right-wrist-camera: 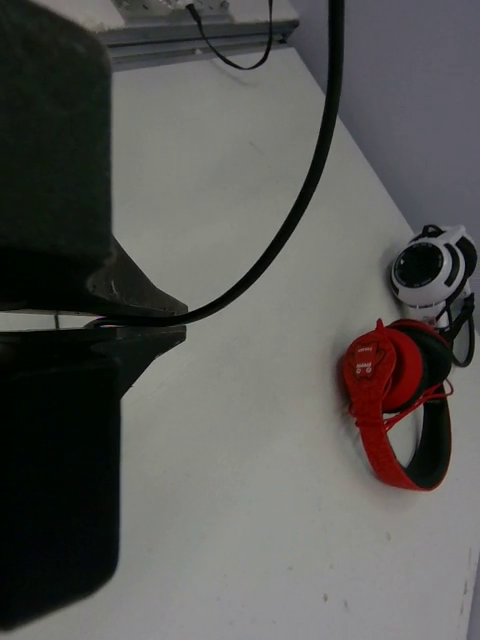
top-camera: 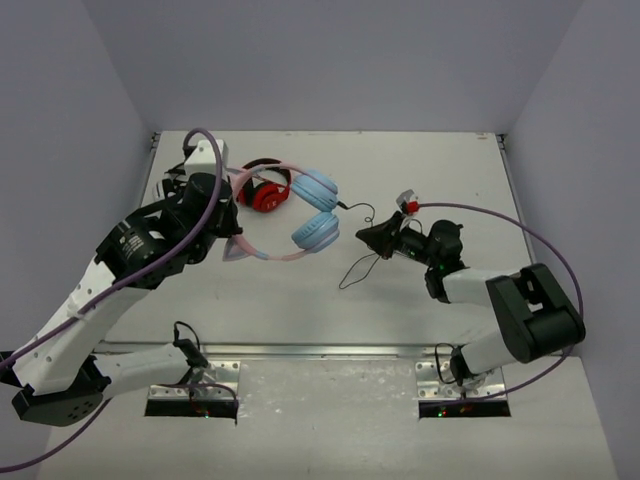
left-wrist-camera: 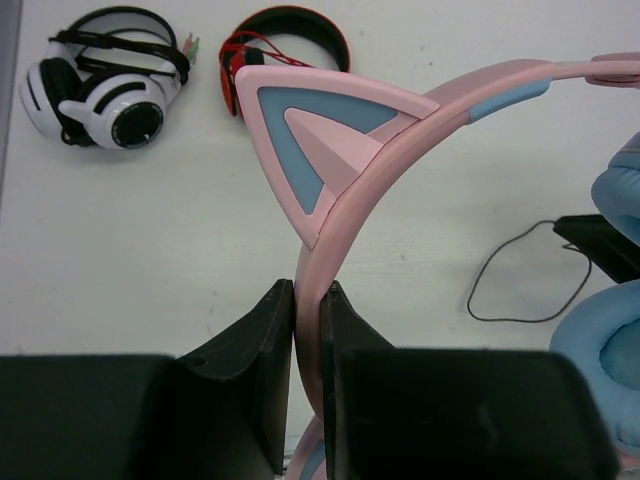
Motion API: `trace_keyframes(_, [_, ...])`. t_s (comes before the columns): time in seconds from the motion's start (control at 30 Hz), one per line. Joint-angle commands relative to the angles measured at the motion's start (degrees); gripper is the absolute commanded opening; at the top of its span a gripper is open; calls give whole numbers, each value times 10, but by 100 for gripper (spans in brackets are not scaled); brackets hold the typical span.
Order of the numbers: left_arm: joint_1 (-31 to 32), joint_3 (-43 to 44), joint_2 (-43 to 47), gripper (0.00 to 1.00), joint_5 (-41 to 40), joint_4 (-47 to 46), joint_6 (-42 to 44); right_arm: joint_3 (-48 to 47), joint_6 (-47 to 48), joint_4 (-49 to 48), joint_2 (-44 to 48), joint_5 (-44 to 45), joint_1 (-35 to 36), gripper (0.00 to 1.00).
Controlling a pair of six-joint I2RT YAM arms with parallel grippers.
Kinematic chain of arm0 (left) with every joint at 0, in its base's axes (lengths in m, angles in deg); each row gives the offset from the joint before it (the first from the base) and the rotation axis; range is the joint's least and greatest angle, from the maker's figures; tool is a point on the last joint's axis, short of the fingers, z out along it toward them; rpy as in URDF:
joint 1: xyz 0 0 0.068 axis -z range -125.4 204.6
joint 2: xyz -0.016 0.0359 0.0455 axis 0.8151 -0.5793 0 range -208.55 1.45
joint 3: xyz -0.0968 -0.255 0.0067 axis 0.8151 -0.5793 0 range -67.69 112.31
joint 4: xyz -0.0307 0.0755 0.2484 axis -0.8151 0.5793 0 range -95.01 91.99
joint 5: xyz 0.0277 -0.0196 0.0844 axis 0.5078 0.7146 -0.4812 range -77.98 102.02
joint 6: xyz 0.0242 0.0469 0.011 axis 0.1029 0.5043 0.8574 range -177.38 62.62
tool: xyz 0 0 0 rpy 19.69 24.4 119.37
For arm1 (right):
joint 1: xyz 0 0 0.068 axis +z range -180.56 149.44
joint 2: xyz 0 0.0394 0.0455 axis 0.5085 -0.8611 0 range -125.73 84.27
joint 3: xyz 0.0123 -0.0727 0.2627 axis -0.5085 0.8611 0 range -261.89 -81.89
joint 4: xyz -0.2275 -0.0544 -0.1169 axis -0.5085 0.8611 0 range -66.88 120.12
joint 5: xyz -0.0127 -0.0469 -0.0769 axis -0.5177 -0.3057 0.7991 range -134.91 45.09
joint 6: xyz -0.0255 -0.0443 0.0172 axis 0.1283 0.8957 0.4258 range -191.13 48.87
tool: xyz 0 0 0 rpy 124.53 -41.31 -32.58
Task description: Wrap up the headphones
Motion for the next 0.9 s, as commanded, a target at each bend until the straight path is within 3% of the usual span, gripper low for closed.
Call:
trace_keyframes(0.0, [1,-35,15,0,-89,-112,33,35,5,-11,92,52,2,1])
trace_keyframes(0.07, [1,-73,5,0,-145,-128,51,48,27,107,166,159,3,1])
trace_keyframes(0.1, [1,-113,-1,0,-156,-147,71,50,58,155,246,192,2,1])
trace_keyframes(0.17, [1,-146,-24,0,-168,-157,78,44,85,273,323,257,2,1])
trace_keyframes(0.2, [1,-176,-38,0,-158,-178,95,30,109,308,386,269,3,1])
trace_keyframes(0.3, [2,-210,-60,0,-65,-220,139,-22,159,409,463,255,3,1])
trace_keyframes(0.33, [2,-227,-63,0,-2,-233,149,-39,170,451,471,238,3,1])
trace_keyframes(0.37, [3,-238,-66,0,81,-257,169,-74,183,489,472,200,2,1])
trace_keyframes(0.4, [3,-238,-66,0,82,-269,178,-90,186,489,472,182,2,1])
trace_keyframes(0.43, [6,-244,-66,0,169,-280,185,-105,188,516,460,166,3,1])
trace_keyframes(0.53, [21,-250,-68,0,292,-306,210,-154,185,559,414,112,5,1])
trace_keyframes(0.7, [68,-243,-78,0,337,-299,222,-222,213,618,338,121,69,1])
trace_keyframes(0.87, [74,-232,-82,0,339,-297,222,-251,257,636,265,221,157,1])
